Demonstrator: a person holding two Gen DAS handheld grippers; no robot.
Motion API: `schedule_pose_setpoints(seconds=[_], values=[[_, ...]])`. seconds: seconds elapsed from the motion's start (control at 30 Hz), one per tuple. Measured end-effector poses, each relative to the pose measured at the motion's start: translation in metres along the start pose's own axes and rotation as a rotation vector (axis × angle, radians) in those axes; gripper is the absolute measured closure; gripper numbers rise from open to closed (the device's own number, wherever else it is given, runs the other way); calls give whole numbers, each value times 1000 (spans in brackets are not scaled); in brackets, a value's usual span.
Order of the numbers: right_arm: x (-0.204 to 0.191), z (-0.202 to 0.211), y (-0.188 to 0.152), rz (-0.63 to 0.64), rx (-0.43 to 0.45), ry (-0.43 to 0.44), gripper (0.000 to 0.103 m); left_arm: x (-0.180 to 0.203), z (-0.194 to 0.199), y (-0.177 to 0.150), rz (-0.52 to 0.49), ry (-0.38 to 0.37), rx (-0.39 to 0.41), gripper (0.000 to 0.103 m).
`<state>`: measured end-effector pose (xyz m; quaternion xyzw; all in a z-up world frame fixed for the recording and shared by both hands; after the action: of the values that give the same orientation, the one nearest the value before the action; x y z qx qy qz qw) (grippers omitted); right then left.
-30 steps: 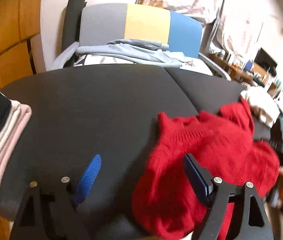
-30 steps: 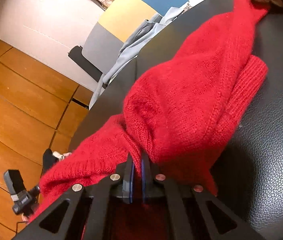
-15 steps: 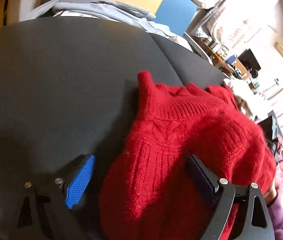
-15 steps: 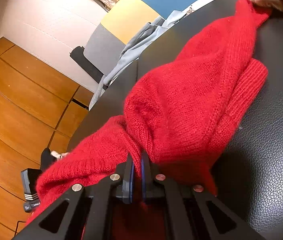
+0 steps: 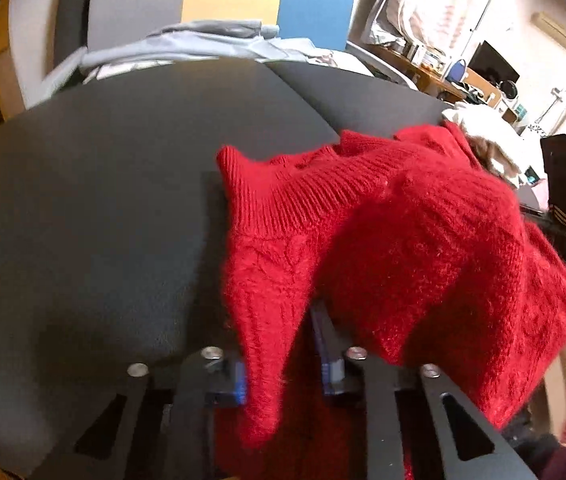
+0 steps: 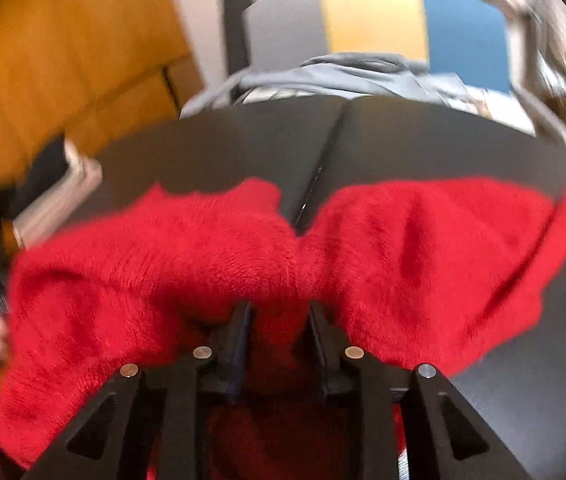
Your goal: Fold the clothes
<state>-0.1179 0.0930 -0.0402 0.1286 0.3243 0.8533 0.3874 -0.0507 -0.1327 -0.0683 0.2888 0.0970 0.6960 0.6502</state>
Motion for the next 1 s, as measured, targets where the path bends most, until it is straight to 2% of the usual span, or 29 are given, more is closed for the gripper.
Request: schedule_pose_setpoints(seconds=[0.07, 0.1, 0.17, 0.23, 0.37, 0.53, 0.67, 0.73, 0.77, 0.83, 0.87, 0.9, 0.93, 0.97, 1.0], values=[[-4, -1, 8, 21, -21, -64, 94, 3, 4, 5, -4, 61, 44, 91], [-6, 0, 12, 34, -22, -97, 97, 5, 7, 8, -9, 91, 72, 92], [-18, 15, 29, 125, 25, -240, 97, 8, 25, 20, -12, 142, 155, 93], [-22, 37, 44, 132, 106, -283, 97, 10, 49, 31, 6, 148, 233, 93], [-24, 89, 79, 77, 295, -323, 97, 25, 101, 58, -6, 150, 378, 93], [-22, 154, 119, 2, 524, -296, 99, 51, 167, 91, -60, 142, 558, 93], [-30, 224, 150, 42, 731, -377, 103, 61, 219, 124, -57, 109, 664, 94], [-35, 249, 169, 88, 763, -384, 103, 66, 245, 140, -56, 92, 717, 95], [-35, 251, 179, 120, 732, -340, 103, 69, 258, 148, -55, 84, 744, 95], [-32, 239, 192, 144, 628, -204, 103, 73, 264, 157, -75, 91, 743, 95], [-25, 227, 192, 109, 602, -136, 96, 74, 264, 159, -89, 108, 746, 95], [-17, 208, 187, 67, 568, -83, 77, 74, 262, 159, -99, 127, 744, 95], [-10, 189, 181, 25, 533, -32, 68, 72, 259, 154, -103, 140, 737, 95], [-2, 170, 175, -18, 498, 19, 66, 69, 254, 146, -101, 144, 721, 95], [5, 144, 166, -55, 438, 32, 64, 64, 248, 137, -92, 142, 699, 95]])
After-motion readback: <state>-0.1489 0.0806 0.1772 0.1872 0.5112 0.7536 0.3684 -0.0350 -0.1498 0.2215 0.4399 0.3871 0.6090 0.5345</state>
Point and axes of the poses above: each gripper's, at about its wrist camera, not at the fingertips, and z roughly against the way its jaws point, x to its right, y to its top, the point moved 3 cm from there along -z, roughly the way its jaws point, and after that the axes turned 11 degrees about z, right-handed, at the moved point
